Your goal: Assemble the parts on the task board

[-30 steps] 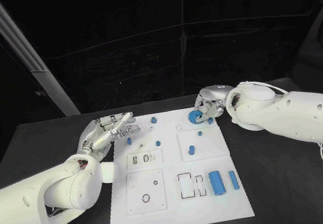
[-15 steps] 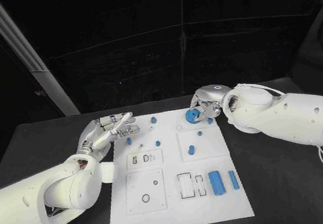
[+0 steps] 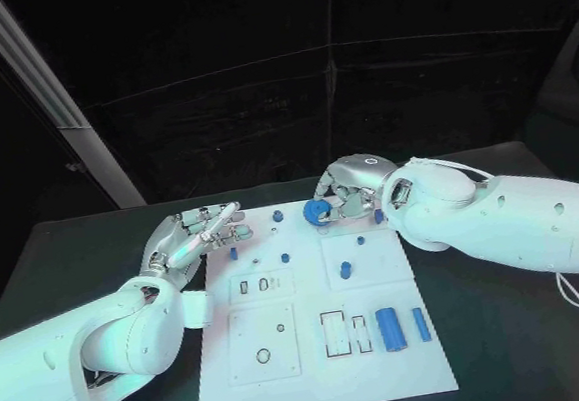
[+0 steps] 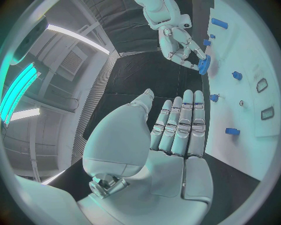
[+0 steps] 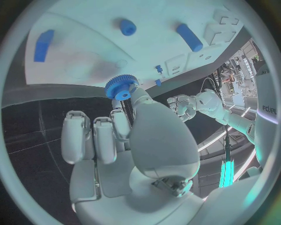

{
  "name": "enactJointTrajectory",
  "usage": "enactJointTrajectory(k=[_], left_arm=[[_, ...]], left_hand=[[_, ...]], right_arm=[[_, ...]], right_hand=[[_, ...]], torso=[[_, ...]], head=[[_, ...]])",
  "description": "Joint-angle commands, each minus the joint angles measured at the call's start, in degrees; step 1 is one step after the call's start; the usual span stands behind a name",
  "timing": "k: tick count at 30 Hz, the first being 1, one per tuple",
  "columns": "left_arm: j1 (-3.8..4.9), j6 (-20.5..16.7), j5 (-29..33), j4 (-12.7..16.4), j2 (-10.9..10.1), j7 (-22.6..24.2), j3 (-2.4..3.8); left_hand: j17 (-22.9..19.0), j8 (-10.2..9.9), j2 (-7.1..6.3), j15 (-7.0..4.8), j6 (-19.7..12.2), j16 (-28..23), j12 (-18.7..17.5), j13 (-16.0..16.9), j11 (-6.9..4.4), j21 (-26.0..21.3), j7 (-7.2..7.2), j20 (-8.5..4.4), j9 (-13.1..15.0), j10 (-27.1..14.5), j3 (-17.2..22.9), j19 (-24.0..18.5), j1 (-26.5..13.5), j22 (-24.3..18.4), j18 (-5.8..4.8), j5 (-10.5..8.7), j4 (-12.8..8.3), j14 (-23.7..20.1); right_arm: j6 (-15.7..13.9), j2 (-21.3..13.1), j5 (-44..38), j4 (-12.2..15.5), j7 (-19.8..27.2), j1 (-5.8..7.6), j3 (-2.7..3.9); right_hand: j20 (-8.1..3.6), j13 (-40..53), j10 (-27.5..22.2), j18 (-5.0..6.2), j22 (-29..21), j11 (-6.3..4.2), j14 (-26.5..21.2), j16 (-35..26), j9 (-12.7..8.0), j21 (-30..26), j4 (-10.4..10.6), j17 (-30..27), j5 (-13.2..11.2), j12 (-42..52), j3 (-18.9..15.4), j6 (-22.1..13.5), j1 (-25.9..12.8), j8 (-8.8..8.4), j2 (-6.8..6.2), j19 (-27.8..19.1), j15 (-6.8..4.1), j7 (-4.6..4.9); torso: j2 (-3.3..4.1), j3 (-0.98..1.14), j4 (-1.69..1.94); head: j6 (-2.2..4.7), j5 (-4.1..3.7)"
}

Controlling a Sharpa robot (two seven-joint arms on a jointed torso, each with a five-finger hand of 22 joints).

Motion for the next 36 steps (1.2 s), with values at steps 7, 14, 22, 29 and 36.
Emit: enactJointTrajectory(k=[7, 14, 22, 29, 36], left_arm=[[0.10, 0.71, -0.29, 0.13, -0.04, 0.06, 0.04], [0.10, 0.67, -0.29, 0.05, 0.07, 0.12, 0.04], [0.11, 0.66, -0.29, 0.02, 0.22, 0.11, 0.05], [0.11, 0.69, -0.29, 0.01, 0.29, 0.08, 0.05], [0.11, 0.70, -0.29, -0.06, 0.37, 0.04, 0.05]], left_hand=[[-0.07, -0.21, 0.50, 0.15, -0.31, -0.43, -0.30, -0.10, 0.32, -0.47, 0.31, 0.12, -0.08, -0.13, -0.02, -0.35, 0.17, -0.11, 0.76, -0.31, -0.45, -0.44], [-0.07, -0.21, 0.50, 0.15, -0.31, -0.43, -0.30, -0.10, 0.32, -0.47, 0.31, 0.12, -0.08, -0.13, -0.02, -0.35, 0.17, -0.11, 0.76, -0.31, -0.45, -0.44], [-0.07, -0.21, 0.50, 0.15, -0.31, -0.43, -0.30, -0.10, 0.32, -0.47, 0.31, 0.12, -0.08, -0.13, -0.02, -0.35, 0.17, -0.11, 0.76, -0.31, -0.45, -0.44], [-0.07, -0.23, 0.51, 0.17, -0.32, -0.50, -0.33, -0.09, 0.32, -0.51, 0.31, 0.14, -0.08, -0.14, -0.02, -0.38, 0.18, -0.15, 0.76, -0.30, -0.51, -0.47], [-0.07, -0.23, 0.51, 0.17, -0.32, -0.50, -0.33, -0.09, 0.32, -0.51, 0.31, 0.14, -0.08, -0.14, -0.02, -0.38, 0.18, -0.15, 0.76, -0.30, -0.51, -0.47]], right_arm=[[-0.89, 5.83, -2.03, -2.07, -4.35, 0.13, -0.15], [1.19, 9.65, -2.39, -4.68, -5.18, 0.10, -1.35], [2.28, 12.31, -2.76, -6.61, -5.23, -0.09, -1.80], [1.88, 13.56, -3.38, -7.70, -5.68, -0.14, -1.86], [2.10, 14.41, -3.65, -8.52, -5.60, -0.15, -1.87]], right_hand=[[-0.02, -0.27, -0.19, -0.77, 0.79, -0.05, 3.81, 0.11, 0.15, 0.57, 0.56, 3.82, 0.92, -0.50, 0.14, 1.77, -1.01, 0.08, -0.07, 0.75, -0.27, -1.19], [-0.02, -0.39, -0.26, -0.77, 0.82, -0.04, 3.77, 0.03, 0.10, 0.59, 0.55, 3.68, 1.11, -0.65, 0.25, 1.67, -1.05, -0.01, -0.14, 0.77, -0.28, -1.17], [-0.02, -0.51, -0.36, -0.77, 0.82, 0.03, 3.74, -0.06, -0.01, 0.60, 0.61, 3.56, 1.28, -0.84, 0.33, 1.41, -1.29, -0.23, -0.32, 0.77, -0.24, -1.06], [0.10, -0.80, -0.60, -0.77, 0.78, 0.33, 3.68, -0.25, -0.35, 0.59, 0.75, 3.31, 1.21, -1.30, 0.42, 0.32, -1.97, -1.02, -0.93, 0.74, -0.03, -0.68], [0.65, -1.63, -1.26, -0.76, 0.67, 1.15, 3.58, -0.55, -0.83, 0.54, 0.91, 2.93, -0.70, -2.46, 0.20, -2.75, -3.19, -3.09, -2.02, 0.64, 0.63, 0.22]], torso=[[0.08, -0.07, 0.20], [0.07, -0.04, 0.07], [0.07, 0.06, 0.02], [0.06, 0.09, -0.03], [0.04, 0.10, -0.06]], head=[[0.17, 0.34], [-0.05, 0.61], [-0.34, 0.83], [-0.25, 0.98], [-0.31, 1.05]])
